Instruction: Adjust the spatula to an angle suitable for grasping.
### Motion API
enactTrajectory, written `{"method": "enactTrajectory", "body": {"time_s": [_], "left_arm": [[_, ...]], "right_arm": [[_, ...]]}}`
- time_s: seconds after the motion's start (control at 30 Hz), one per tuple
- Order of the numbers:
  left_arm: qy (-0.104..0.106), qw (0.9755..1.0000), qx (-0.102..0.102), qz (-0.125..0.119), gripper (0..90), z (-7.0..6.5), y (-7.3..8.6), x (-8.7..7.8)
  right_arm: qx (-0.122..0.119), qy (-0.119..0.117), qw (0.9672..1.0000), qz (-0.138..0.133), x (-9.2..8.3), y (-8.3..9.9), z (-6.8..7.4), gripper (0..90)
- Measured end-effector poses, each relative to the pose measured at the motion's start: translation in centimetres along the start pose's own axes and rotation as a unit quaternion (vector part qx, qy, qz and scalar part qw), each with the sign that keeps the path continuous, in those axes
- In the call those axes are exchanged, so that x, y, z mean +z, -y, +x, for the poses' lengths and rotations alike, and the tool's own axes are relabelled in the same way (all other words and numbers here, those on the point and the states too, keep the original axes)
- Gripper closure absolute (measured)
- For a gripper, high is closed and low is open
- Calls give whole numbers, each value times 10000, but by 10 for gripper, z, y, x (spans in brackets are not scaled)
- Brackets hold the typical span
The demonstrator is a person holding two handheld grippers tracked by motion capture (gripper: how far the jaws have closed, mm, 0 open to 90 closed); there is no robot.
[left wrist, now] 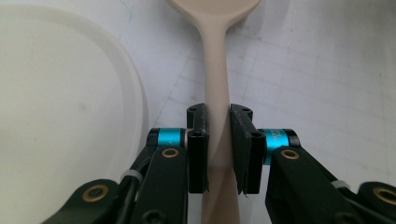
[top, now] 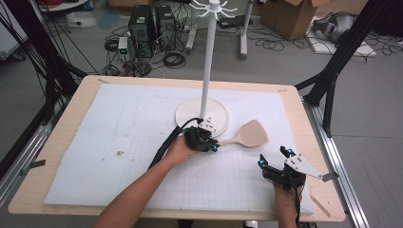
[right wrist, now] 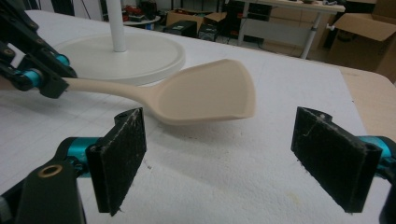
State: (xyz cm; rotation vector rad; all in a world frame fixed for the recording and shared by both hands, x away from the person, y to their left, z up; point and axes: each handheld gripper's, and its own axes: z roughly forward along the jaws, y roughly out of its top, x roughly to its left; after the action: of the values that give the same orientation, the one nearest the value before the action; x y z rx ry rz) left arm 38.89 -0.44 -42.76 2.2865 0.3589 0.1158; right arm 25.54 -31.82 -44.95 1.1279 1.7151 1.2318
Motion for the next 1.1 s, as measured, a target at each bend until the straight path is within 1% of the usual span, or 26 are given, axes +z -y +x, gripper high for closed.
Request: {"method": "enactTrajectory", "body": {"time_s": [0.1,0.13,0.2,0.27,0.3,0.33,0.37,0.43,0.47,0.53,0.63,0.67,0.7,0.77,0.9,1.03,1.1], "left_arm": [[104,9997,197,-79,773,-5,0,-9],[157,9993,292,-154,773,-9,0,-14],[178,9992,323,-181,773,-11,1,-16],[251,9986,433,-147,773,-14,5,-22],[251,9986,433,-147,773,-14,5,-22],[295,9985,438,-116,773,-15,12,-26],[295,9985,438,-116,773,-15,12,-26],[297,9986,433,-70,773,-14,19,-30],[298,9986,443,-43,772,-13,23,-32],[320,9986,409,-47,773,-12,29,-37],[405,9982,437,-72,772,-11,37,-45],[444,9981,433,-69,772,-11,39,-47],[484,9977,468,-70,773,-11,41,-49],[598,9970,496,-71,773,-11,43,-51],[813,9942,700,-77,773,-15,47,-52],[941,9911,932,-86,772,-19,50,-54],[963,9908,949,-77,773,-19,51,-55]], "right_arm": [[15,23,10000,-14,0,0,0,166],[11,22,10000,-17,0,0,0,166],[25,26,10000,-13,0,0,0,166],[46,36,10000,-22,-1,0,1,166],[33,35,10000,-30,-1,0,1,166],[-3,17,10000,-37,-1,0,0,166],[-27,13,10000,-52,-1,0,0,167],[17,-1,10000,-45,-2,0,2,167],[-41,0,10000,-75,-2,0,1,166],[-38,-2,10000,-74,-2,0,1,166],[-40,2,10000,-76,-2,0,1,166],[5,-10,10000,-51,-2,1,2,166],[-31,1,10000,-78,-2,0,1,166],[-18,7,10000,-74,-1,1,1,167],[-23,9,10000,-70,-1,1,1,167],[-7,9,10000,-62,-1,0,1,167],[-6,10,10000,-61,-1,0,1,166]]}}
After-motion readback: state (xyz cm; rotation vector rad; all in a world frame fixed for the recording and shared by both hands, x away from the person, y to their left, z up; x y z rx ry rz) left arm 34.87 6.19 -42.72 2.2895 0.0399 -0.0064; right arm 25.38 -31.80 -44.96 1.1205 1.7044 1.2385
